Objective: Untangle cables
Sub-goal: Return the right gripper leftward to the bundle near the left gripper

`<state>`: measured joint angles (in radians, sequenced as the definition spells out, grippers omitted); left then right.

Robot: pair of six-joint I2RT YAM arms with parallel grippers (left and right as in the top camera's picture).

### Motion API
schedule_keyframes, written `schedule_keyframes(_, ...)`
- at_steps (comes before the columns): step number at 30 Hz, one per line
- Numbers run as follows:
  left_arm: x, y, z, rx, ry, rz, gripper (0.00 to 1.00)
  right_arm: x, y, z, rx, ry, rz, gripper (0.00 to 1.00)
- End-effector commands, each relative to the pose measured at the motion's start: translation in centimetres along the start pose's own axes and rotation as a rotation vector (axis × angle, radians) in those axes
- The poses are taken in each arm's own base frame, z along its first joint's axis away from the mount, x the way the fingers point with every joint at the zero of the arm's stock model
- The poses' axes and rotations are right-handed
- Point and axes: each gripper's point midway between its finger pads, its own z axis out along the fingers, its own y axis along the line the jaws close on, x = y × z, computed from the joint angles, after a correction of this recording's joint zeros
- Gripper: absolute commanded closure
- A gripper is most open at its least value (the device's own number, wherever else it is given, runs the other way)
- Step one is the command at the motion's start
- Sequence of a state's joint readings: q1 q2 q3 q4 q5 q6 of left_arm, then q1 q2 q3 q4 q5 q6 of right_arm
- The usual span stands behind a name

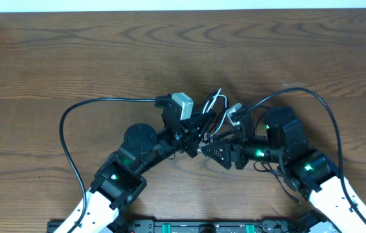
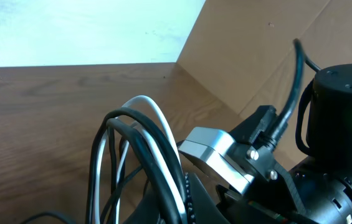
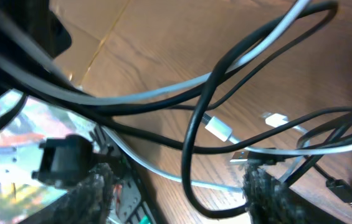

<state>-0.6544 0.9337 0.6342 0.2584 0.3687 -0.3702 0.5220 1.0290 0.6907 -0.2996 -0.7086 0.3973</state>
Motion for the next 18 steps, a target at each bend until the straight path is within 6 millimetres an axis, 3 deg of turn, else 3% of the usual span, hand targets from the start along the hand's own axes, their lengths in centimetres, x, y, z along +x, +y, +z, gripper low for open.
schedule_keyframes(1,-0.9,-0.7,-0.2,0.026,-0.020,-0.032,0.92,-0.2,-1.0,0.5,0.057,-0.003,-0.027,0.43)
schedule_keyframes(4,-0.9,-0.7,-0.2,0.027,-0.019,-0.045,0.92,0.1,-1.7,1.0,0.069,0.016,-0.009,0.46)
schedule_keyframes(10,-0.8,-1.0,-0.2,0.044,-0.010,-0.045,0.92,0.9,-2.8,2.0,0.083,0.060,0.028,0.64)
schedule_keyframes(16,-0.8,-1.0,-0.2,0.043,-0.010,-0.045,0.92,0.9,-2.3,2.4,0.041,0.068,0.033,0.95)
schedule_keyframes(18,-0.7,-0.9,-0.2,0.040,-0.006,-0.045,0.92,0.9,-2.3,2.3,0.042,0.067,0.037,0.99)
